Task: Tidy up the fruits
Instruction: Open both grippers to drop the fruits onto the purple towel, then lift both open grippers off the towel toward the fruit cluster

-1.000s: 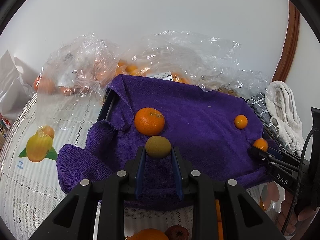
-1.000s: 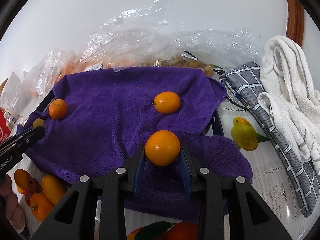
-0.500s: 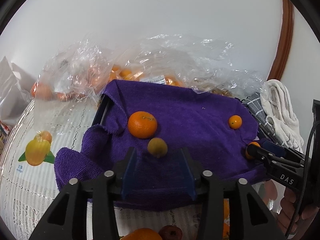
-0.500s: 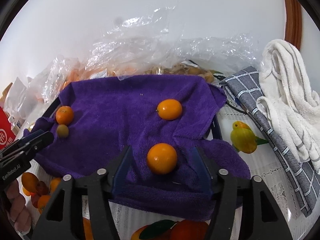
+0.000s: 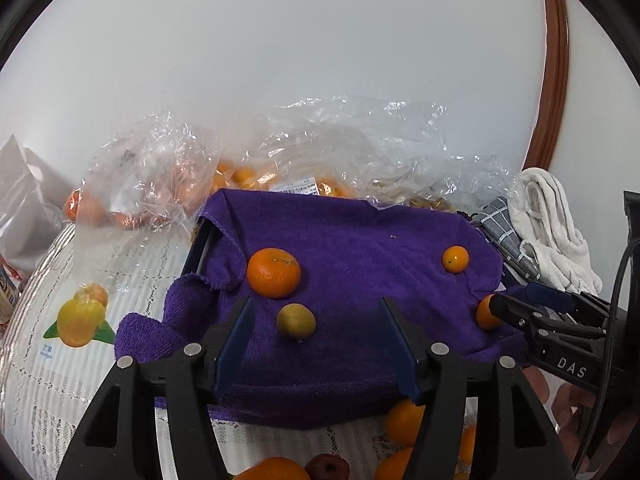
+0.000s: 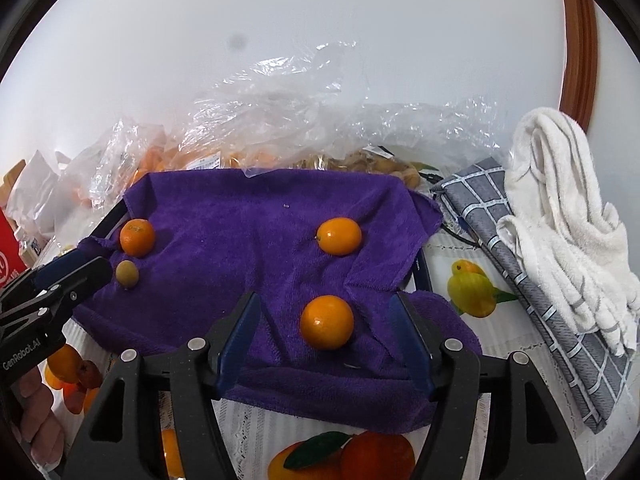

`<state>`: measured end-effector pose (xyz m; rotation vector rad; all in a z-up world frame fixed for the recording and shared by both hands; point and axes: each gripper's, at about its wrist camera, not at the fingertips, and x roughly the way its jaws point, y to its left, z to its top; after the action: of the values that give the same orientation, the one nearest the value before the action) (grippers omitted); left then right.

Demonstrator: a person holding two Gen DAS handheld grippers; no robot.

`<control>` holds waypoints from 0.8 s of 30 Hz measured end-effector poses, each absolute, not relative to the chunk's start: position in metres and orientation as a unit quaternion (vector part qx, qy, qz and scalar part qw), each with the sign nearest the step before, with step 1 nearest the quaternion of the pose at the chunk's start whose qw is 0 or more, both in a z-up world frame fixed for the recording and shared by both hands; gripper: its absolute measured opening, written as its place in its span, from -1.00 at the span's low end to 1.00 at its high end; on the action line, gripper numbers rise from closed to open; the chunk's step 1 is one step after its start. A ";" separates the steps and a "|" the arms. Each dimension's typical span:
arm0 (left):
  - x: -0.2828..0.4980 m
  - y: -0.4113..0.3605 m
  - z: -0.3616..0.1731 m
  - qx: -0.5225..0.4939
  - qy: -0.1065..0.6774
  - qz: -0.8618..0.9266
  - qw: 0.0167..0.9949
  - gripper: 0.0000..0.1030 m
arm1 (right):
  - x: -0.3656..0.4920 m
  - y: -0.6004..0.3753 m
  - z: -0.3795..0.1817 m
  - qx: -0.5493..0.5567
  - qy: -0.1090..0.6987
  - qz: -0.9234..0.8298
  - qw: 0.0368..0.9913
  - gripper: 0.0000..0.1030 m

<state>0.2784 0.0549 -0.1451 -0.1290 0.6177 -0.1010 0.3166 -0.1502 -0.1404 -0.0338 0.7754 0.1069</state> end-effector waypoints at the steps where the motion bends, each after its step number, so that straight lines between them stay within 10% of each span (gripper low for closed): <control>1: 0.278 0.055 -0.144 -0.064 0.301 -0.048 0.950 0.19 | 0.316 -0.149 -0.139 -0.017 0.379 0.054 0.924 0.29; 24: 0.254 0.060 -0.111 -0.030 0.230 0.006 0.973 0.20 | 0.246 -0.139 -0.115 -0.029 0.388 0.082 0.918 0.29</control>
<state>0.2539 0.0597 -0.1112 -0.0599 0.4645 0.0123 0.2464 -0.1391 -0.1155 -0.0607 0.7974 0.1681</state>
